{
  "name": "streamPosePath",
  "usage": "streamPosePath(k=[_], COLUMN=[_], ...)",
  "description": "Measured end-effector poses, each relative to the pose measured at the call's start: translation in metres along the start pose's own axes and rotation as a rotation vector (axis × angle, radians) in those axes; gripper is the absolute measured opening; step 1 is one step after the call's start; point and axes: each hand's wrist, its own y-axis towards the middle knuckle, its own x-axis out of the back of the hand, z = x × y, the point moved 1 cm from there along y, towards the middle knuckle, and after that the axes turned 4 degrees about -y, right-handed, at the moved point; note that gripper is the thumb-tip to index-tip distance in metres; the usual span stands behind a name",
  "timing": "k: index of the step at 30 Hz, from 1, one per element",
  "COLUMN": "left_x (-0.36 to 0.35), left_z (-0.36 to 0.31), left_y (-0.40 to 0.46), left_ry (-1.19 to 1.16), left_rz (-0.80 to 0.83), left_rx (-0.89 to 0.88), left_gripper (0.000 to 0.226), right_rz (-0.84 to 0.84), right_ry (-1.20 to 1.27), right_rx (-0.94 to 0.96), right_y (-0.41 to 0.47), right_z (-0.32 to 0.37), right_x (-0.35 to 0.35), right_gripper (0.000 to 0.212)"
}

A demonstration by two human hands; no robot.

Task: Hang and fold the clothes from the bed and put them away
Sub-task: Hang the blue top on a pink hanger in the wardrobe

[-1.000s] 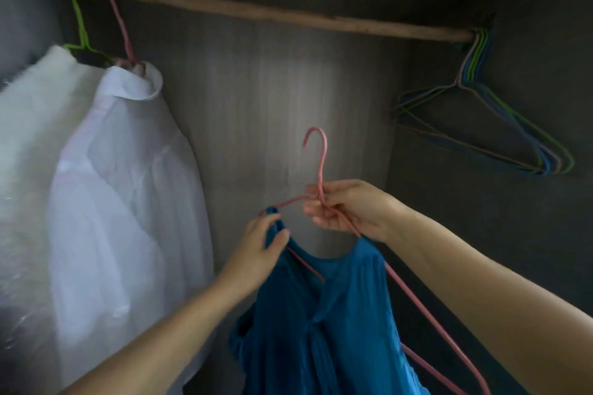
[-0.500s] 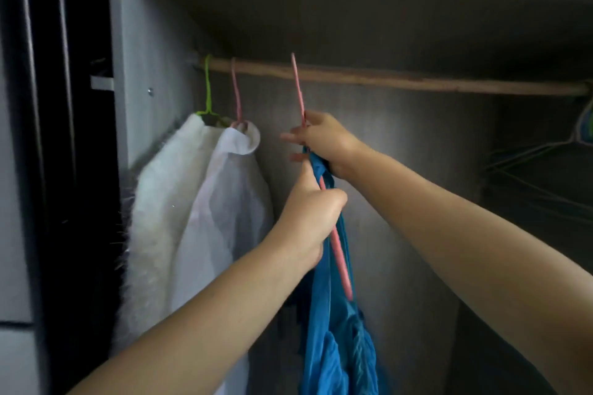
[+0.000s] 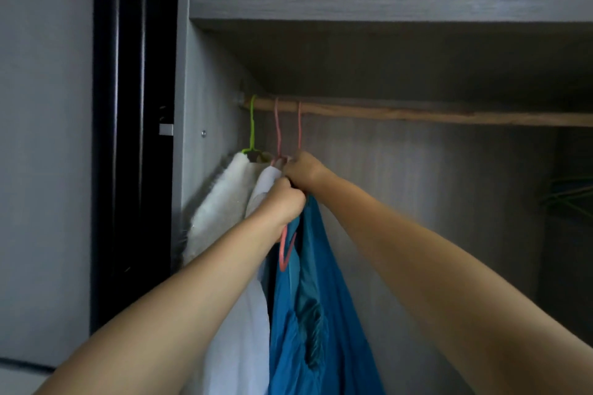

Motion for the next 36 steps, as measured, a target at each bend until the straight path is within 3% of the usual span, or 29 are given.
streamPosePath(k=[4,10,12,14,16,21,25,36], left_x=[0.013,0.028,0.026,0.018,0.002,-0.063,-0.131,-0.331], left_z=[0.007,-0.003,-0.012,-0.026,-0.035,-0.007,0.023,0.004], left_y=[0.0,-0.01,-0.024,-0.044,-0.061,-0.091,-0.134,-0.422], left_ry=[-0.096,0.265,0.451,0.53,0.505,0.424,0.392,0.243], left_rz=[-0.03,0.066,0.042,-0.028,-0.002,0.273,0.52,1.177], left_rx=[-0.045,-0.128,-0.287,-0.525,-0.645,-0.475,-0.38,-0.449], left_gripper=[0.043,0.049,0.065,0.063,0.054,0.043,0.039,0.029], right_rz=[-0.062,0.001,-0.052,-0.065,-0.079,-0.213,-0.226,-0.131], right_ry=[0.084,0.134,0.129,0.106,0.04,-0.382,-0.656,-0.77], right_rx=[0.054,0.042,0.007,-0.035,-0.095,-0.197,-0.3,-0.891], right_y=[-0.006,-0.027,-0.039,-0.053,-0.073,-0.143,-0.23,-0.592], right_z=[0.001,-0.021,-0.041,-0.065,-0.091,-0.157,-0.208,-0.325], right_x=[-0.011,-0.001,0.004,0.011,0.019,0.051,0.078,0.166], right_gripper=[0.035,0.046,0.05,0.055,0.057,0.052,0.046,0.029])
